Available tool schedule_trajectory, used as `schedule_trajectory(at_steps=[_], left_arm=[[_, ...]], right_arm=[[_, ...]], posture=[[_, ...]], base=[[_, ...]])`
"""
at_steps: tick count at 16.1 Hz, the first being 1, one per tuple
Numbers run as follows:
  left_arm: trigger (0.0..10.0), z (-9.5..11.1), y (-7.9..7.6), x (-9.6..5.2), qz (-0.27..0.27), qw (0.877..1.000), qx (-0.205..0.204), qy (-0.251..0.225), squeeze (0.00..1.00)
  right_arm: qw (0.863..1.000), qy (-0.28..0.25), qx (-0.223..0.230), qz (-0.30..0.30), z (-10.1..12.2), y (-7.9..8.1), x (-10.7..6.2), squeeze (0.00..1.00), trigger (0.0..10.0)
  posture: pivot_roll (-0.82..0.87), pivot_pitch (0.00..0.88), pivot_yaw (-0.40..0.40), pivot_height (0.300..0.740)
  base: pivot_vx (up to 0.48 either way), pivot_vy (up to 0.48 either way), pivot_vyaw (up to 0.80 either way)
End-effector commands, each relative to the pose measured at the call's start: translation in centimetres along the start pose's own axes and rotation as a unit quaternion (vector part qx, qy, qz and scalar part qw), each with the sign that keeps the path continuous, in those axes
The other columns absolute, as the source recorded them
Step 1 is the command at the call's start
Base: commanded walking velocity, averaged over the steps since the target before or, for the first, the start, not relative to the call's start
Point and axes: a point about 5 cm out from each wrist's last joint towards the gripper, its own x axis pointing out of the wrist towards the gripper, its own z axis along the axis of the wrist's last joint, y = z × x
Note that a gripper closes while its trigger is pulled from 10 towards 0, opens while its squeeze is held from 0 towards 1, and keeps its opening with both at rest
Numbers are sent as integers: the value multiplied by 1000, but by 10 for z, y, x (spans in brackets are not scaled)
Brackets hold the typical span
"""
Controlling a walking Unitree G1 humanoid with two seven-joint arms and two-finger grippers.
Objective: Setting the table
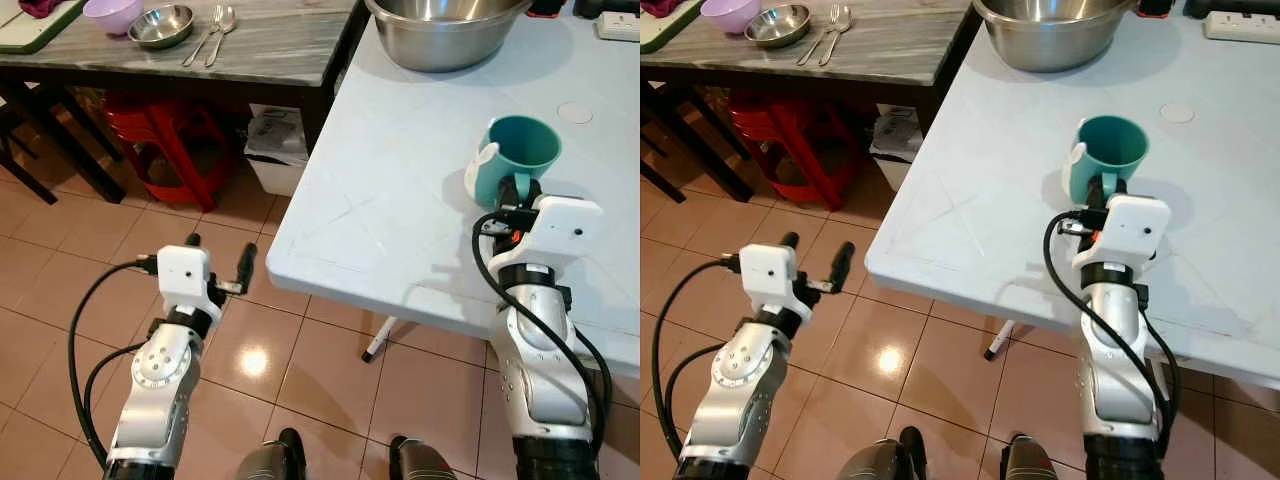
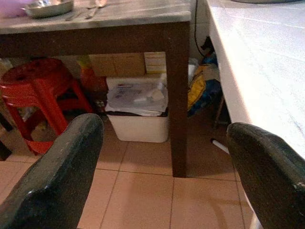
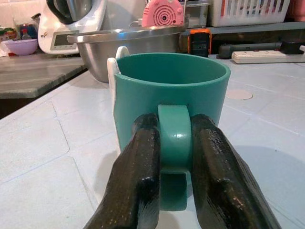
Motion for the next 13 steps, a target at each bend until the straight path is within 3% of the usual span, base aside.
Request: schedule_trajectory(at_steps=[1, 5, 8, 13], left_arm=[[10000, -4, 7, -2, 20, 1000, 5, 9, 0], [10000, -3, 3, 5, 21, 1000, 4, 1, 0], [10000, -5, -1, 5, 15, 1000, 5, -1, 0], [10000, -10, -8, 3, 7, 1000, 4, 1, 0]], right_arm=[[1000, 12, 3, 1, -2, 3, -5, 0, 10000], [1000, 19, -2, -2, -2, 2, -3, 0, 10000], [1000, 19, -4, -2, -2, 1, -3, 0, 10000], [1000, 16, -6, -2, 0, -1, 1, 0, 10000]], posture=[[-106, 209, 129, 740], [-112, 204, 131, 740], [-111, 199, 126, 740], [-116, 189, 119, 740]], base=[[0, 0, 0], [0, 0, -247], [0, 289, -494], [0, 379, 0]])
